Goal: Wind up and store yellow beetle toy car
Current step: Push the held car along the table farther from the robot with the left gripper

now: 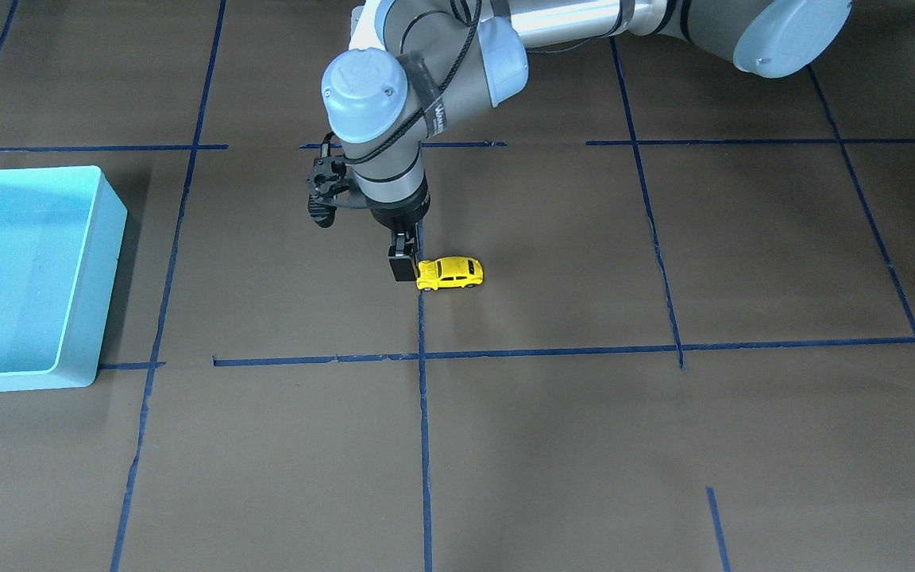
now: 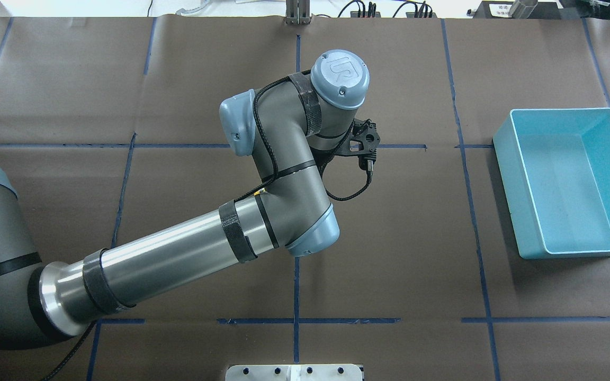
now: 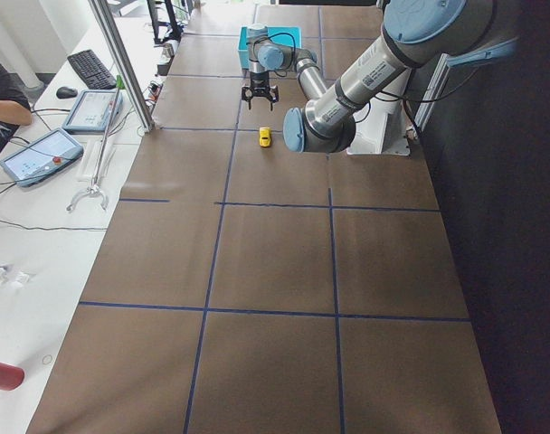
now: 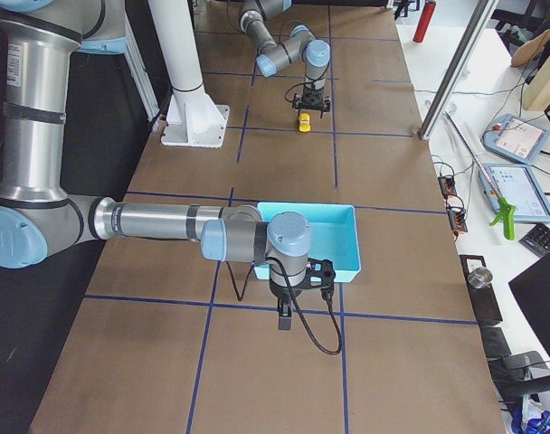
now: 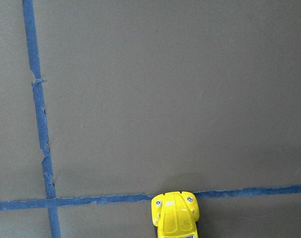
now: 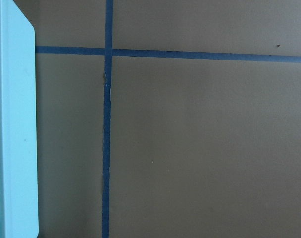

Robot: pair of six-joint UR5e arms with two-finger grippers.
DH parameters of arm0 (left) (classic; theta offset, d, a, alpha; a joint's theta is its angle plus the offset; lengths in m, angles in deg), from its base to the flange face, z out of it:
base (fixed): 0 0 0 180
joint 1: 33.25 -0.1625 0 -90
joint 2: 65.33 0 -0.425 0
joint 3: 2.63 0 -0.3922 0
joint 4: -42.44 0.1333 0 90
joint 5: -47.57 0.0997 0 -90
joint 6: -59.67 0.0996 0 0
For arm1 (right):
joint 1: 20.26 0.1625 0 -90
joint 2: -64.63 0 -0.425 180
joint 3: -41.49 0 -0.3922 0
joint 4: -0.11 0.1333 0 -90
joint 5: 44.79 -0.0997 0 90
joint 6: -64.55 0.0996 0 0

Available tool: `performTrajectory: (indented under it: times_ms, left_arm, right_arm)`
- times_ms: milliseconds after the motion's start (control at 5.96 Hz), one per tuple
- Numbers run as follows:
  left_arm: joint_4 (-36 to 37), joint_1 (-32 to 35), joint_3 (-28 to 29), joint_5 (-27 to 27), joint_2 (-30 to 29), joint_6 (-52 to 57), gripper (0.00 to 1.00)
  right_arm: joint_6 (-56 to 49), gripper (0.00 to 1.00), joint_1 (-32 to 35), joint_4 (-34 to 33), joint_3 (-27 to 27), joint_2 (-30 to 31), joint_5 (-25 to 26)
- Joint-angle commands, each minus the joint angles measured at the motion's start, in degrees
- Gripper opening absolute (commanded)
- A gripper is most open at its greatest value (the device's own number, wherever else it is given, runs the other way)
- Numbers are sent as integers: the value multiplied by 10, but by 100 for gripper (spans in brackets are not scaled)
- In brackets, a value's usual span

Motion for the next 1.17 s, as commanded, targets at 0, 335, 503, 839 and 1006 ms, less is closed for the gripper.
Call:
performTrajectory:
  times_ms: [0, 335, 503, 839, 1006]
  left_arm:
    - [-5, -17, 7, 28, 15, 1, 100]
    - [-14, -17, -9, 47, 39, -2, 100]
    - [-26, -17, -10, 59, 43, -4, 100]
    - [-38, -17, -15, 60, 54, -8, 100]
    - [-49, -18, -15, 59, 61, -17, 100]
  right_arm:
    - [0, 100, 0, 0, 0, 0, 0]
    - [0, 100, 0, 0, 1, 0, 0]
    - [0, 100, 0, -1, 1, 0, 0]
    - [0, 100, 0, -1, 1, 0, 0]
    - [0, 100, 0, -1, 0, 0, 0]
